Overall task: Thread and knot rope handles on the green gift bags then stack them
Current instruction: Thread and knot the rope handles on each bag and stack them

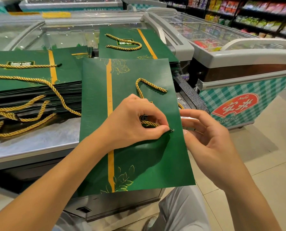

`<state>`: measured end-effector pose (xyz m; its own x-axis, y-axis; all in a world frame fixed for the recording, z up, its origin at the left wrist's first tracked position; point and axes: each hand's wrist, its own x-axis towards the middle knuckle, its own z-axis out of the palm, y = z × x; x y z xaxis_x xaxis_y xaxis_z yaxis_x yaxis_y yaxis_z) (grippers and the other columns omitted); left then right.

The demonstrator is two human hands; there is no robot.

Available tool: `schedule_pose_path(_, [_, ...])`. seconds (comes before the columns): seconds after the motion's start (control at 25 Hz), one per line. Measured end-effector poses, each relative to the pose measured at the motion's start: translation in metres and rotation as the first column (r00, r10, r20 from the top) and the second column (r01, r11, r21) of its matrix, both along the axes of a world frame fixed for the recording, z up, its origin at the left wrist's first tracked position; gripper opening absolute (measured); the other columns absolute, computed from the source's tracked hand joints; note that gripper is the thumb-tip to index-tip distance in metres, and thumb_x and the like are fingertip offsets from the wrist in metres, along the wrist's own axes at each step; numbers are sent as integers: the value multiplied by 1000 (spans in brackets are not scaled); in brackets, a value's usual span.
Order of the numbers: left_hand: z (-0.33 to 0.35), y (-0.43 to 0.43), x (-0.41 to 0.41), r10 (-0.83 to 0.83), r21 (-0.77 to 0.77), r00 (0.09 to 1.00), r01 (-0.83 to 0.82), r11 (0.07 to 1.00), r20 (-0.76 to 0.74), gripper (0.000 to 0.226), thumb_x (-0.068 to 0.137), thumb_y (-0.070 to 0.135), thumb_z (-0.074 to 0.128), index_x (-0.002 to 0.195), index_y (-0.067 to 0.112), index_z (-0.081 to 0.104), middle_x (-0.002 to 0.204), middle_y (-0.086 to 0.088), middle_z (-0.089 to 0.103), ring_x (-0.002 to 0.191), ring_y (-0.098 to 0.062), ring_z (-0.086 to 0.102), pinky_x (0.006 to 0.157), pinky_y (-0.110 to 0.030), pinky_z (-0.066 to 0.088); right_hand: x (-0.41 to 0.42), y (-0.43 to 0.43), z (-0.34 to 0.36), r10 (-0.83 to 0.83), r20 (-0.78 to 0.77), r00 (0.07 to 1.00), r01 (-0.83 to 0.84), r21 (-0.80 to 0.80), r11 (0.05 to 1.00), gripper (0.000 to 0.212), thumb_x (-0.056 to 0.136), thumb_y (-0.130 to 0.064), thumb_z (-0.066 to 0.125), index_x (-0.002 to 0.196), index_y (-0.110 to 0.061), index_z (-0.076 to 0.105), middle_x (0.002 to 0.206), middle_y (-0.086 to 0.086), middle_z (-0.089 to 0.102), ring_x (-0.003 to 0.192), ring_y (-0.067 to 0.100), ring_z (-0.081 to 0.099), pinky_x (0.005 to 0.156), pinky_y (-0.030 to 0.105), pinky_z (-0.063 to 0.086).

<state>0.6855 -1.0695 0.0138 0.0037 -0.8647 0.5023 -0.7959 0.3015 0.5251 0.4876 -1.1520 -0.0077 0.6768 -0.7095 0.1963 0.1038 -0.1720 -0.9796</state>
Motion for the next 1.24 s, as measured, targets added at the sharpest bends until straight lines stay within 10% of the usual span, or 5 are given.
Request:
schedule_pose_path(0.36, [-3, 7, -12, 122, -154, 980, -97, 983, 157, 7, 86, 24, 73, 87, 17, 75, 79, 9, 69, 72, -12, 61, 66, -35, 52, 5, 2, 0, 54, 80, 995, -57, 29, 998, 34, 99, 3, 55, 126, -15, 63, 110, 1, 77, 106, 18, 73, 84, 30, 61])
schedule_pose_path(0.6, [-4, 20, -21, 140, -109, 978, -158, 982, -155, 8, 86, 17, 77, 92, 11, 77, 86, 7, 73, 83, -11, 68, 75, -22, 53, 8, 7, 5, 48, 120, 992, -58, 78, 995, 32, 97, 1, 58, 125, -14, 63, 106, 6, 77, 100, 20, 74, 81, 34, 63])
schedule_pose_path(1.04, [-3, 35, -18, 109, -181, 987, -129, 975, -118, 11, 87, 16, 74, 92, 8, 77, 87, 4, 71, 84, -14, 67, 77, -28, 53, 14, 21, 9, 97, 140, 985, -100, 19, 995, 33, 99, 5, 55, 125, -16, 62, 115, 1, 73, 91, 26, 76, 78, 46, 64])
schedule_pose_path(1.24, [-4, 38, -26, 169, -90, 921, -213, 973, -351, 11, 81, 24, 77, 88, 17, 78, 79, 2, 66, 72, -16, 59, 65, -28, 48, 16, 23, 6, 119, 165, 979, -118, -19, 993, 39, 100, 4, 55, 130, -19, 63, 120, 3, 72, 100, 31, 72, 82, 59, 60])
